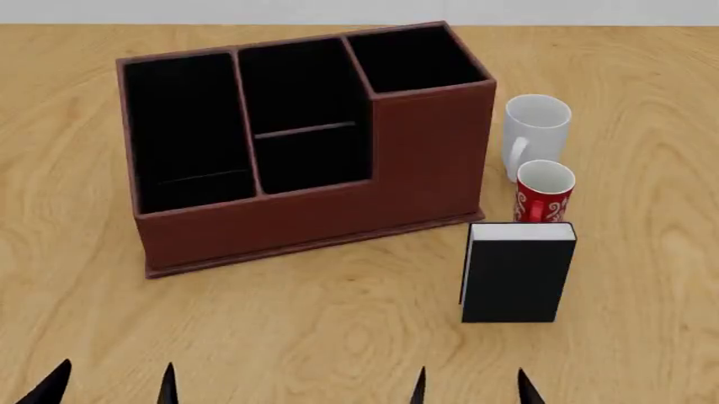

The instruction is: Pick up the book and place it in the right compartment of the caddy.

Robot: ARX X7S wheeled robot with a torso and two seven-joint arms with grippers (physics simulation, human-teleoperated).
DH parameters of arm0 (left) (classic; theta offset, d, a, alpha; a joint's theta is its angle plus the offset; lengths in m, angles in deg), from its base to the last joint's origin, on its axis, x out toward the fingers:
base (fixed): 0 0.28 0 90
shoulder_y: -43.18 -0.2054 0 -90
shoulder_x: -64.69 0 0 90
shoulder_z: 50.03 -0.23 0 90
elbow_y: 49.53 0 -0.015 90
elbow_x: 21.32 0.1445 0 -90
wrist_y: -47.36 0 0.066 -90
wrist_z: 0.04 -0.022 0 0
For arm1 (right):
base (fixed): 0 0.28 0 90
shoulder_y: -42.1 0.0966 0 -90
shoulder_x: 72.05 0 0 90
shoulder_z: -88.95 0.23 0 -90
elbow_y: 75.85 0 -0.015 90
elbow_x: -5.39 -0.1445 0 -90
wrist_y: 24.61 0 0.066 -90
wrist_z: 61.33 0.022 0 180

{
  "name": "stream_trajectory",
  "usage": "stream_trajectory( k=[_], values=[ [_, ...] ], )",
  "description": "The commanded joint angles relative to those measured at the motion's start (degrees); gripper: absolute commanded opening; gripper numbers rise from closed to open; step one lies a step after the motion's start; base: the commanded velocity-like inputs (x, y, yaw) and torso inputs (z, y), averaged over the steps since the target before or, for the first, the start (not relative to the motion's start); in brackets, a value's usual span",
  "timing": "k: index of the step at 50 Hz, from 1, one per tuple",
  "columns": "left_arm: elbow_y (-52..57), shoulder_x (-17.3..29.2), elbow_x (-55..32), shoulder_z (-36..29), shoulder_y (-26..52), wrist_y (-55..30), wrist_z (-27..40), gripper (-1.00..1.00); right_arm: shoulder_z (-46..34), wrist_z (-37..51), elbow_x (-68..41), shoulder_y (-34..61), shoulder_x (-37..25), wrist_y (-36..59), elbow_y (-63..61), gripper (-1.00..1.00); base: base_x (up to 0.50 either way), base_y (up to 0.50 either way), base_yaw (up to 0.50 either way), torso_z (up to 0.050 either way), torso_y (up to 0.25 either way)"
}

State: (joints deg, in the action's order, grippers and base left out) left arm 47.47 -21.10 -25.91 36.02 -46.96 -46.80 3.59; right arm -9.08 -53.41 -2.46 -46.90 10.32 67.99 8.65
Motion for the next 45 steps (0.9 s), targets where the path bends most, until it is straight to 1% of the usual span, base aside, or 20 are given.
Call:
stream_trajectory(
  k=[1,5,7,10,12,16,28,34,36,39,42,43,45],
  values=[
    [11.34,1.94,-3.48,-0.92,3.92,-9.11,-0.13,1.00,-0.43,0.68,-2.07,3.96,-1.58,6.49,-9.25,1.00,0.00,0.00,0.00,0.000,0.000],
    [15.69,2.57,-5.47,-0.24,8.08,-13.98,0.28,1.00,-0.37,1.01,-3.09,7.29,-2.14,10.88,-13.65,1.00,0.00,0.00,0.00,0.000,0.000],
    [19.16,2.96,-6.70,0.28,10.84,-18.85,1.04,1.00,-0.17,1.29,-3.85,9.44,-2.44,13.88,-16.01,1.00,0.00,0.00,0.00,0.000,0.000],
    [22.10,3.15,-8.50,1.11,13.80,-23.28,1.71,1.00,0.12,1.70,-4.39,11.92,-2.86,16.50,-18.11,1.00,0.00,0.00,0.00,0.000,0.000],
    [23.46,3.27,-9.73,1.58,14.93,-25.21,1.86,1.00,0.44,1.99,-4.74,12.98,-2.97,17.42,-18.91,1.00,0.00,0.00,0.00,0.000,0.000],
    [27.87,4.13,-11.50,2.46,18.79,-30.95,2.98,1.00,1.59,2.51,-6.69,17.54,-3.89,22.93,-22.64,1.00,0.00,0.00,0.00,0.000,0.000],
    [34.93,7.51,-15.34,5.81,28.38,-43.42,5.07,1.00,4.03,3.86,-8.86,24.72,-7.87,33.97,-30.38,1.00,0.00,0.00,0.00,0.000,0.000],
    [39.38,8.41,-18.06,8.71,33.35,-50.61,6.80,1.00,7.10,4.15,-12.30,30.03,-9.38,40.68,-34.18,1.00,0.00,0.00,0.00,0.000,0.000],
    [41.10,7.73,-20.63,11.61,35.82,-54.44,7.50,1.00,7.26,4.48,-12.37,31.69,-10.37,42.70,-35.27,1.00,0.00,0.00,0.00,0.000,0.000],
    [42.79,8.41,-21.66,12.43,38.53,-58.64,8.81,1.00,8.07,4.87,-13.29,33.45,-10.98,45.28,-36.64,1.00,0.00,0.00,0.00,0.000,0.000],
    [45.32,8.66,-23.70,14.44,42.21,-63.81,9.96,1.00,8.93,5.47,-14.01,35.37,-11.67,47.91,-38.34,1.00,0.00,0.00,0.00,0.000,0.000],
    [46.17,8.83,-24.67,15.07,43.85,-66.80,10.40,1.00,9.24,5.75,-14.21,36.06,-11.95,48.85,-39.05,1.00,0.00,0.00,0.00,0.000,0.000],
    [47.47,8.95,-25.61,16.06,45.84,-69.60,11.10,1.00,9.86,5.98,-15.03,37.07,-12.20,50.65,-40.13,1.00,0.00,0.00,0.00,0.000,0.000]
  ],
)
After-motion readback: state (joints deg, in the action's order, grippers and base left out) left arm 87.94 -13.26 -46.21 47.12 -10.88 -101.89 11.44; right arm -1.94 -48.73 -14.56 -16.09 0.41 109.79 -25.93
